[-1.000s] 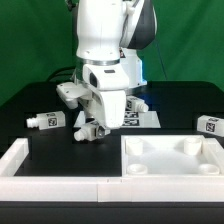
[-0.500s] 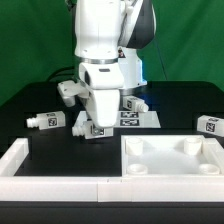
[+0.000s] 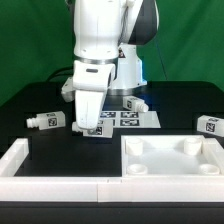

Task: Assemble one leg

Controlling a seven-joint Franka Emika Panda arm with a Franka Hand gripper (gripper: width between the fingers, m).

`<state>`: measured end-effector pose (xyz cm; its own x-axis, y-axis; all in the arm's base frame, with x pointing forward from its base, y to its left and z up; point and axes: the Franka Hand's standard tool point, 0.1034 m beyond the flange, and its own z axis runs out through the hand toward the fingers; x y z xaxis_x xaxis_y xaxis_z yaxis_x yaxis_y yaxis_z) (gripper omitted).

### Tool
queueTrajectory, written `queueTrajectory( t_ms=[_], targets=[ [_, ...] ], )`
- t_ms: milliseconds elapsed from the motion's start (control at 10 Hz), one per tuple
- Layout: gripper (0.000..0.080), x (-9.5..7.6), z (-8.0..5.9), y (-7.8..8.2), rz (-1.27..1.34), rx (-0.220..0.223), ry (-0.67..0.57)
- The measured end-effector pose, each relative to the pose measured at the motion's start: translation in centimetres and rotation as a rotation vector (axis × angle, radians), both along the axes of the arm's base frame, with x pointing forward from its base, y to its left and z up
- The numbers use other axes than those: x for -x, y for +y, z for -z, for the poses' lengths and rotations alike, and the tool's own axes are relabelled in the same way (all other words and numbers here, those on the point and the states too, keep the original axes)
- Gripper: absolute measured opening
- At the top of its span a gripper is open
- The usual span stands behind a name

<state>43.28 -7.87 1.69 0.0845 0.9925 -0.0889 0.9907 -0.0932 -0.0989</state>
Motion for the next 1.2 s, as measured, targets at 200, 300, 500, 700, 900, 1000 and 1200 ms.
queueTrajectory(
  t_ms=[200, 300, 500, 700, 900, 1000, 1200],
  targets=[
    [0.0284, 0.2, -0.2, -0.4, 0.047, -0.007, -0.015],
    [0.0284, 1.3, -0.7, -1.4, 0.198, -0.019, -0.052],
    [0.0284, 2.2, -0.8, 0.2, 0.521, 0.001, -0.061],
    [0.0284, 2.3, -0.9, -0.7, 0.588, -0.016, -0.054],
    [0.0284, 2.4, -0.7, -0.6, 0.591, -0.013, -0.049],
    [0.0284, 2.5, -0.7, -0.6, 0.593, -0.013, -0.048],
    [0.0284, 3.1, -0.7, -0.7, 0.826, -0.010, -0.075]
  ],
)
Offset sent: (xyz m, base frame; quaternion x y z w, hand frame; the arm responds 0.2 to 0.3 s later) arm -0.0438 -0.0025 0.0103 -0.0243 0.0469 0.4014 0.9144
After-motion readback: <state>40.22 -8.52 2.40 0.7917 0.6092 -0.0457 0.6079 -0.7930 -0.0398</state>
